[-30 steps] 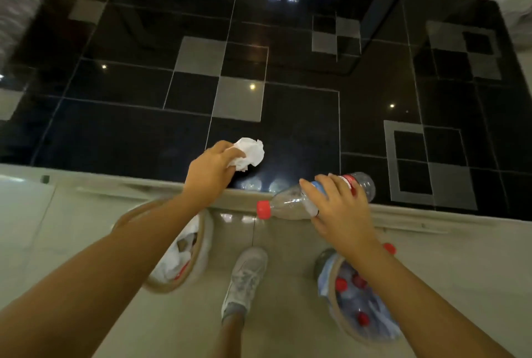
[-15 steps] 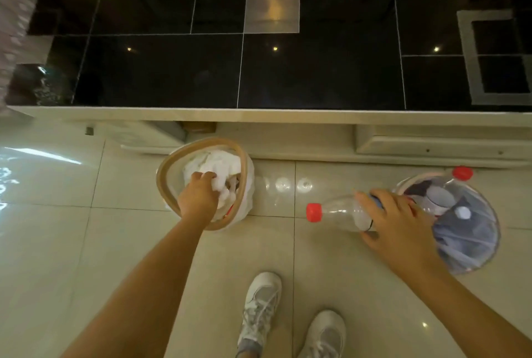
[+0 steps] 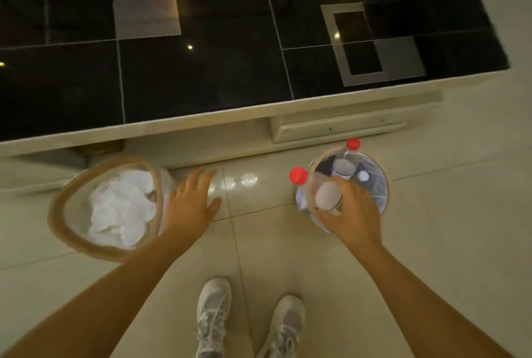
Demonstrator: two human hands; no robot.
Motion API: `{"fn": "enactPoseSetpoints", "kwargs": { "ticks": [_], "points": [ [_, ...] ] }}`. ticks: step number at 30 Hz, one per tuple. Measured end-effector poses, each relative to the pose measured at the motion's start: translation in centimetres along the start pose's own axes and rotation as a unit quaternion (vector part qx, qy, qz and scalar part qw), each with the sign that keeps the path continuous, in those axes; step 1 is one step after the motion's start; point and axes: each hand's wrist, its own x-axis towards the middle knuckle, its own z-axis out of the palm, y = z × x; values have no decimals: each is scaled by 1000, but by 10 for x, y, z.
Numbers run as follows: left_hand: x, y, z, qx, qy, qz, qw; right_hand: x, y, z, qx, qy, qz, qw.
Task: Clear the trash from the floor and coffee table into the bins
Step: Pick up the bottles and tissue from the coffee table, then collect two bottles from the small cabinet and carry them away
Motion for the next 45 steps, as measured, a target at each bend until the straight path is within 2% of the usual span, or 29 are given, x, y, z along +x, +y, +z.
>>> {"fn": "enactPoseSetpoints", "kwargs": {
  "ticks": [4,8,12,15,18,20,23,25,32,35,41,45],
  "points": [
    [26,52,16,-57,13,16,998,15,24,9,215,63,110,968],
    [44,83,33,-63,-3,0,998,30,51,21,295,107,195,929],
    [49,91,53,-53,-13,1,999,36,77,37,372,86,269,884],
    [45,91,60,-55,-16,8,998,30,92,42,433,63,298,848],
    [40,95,56,-62,-32,11,998,21,95,39,454,78,302,835],
    [40,104,46,-62,-38,24,997,14,90,29,431,83,293,849],
    [38,127,24,-70,-18,53,996,2,82,6,350,75,205,911],
    [34,146,7,-76,-3,76,994,-7,73,-14,313,87,151,934],
    [-4,207,-69,-72,39,158,984,-48,29,-105,289,141,71,944],
    [-34,230,-121,-63,55,182,980,-80,10,-153,293,142,77,942],
    [-110,272,-227,-24,77,267,960,-165,-29,-252,199,165,67,964],
    [-167,293,-290,-82,41,273,958,-228,-52,-315,124,162,84,975]
  ]
}}
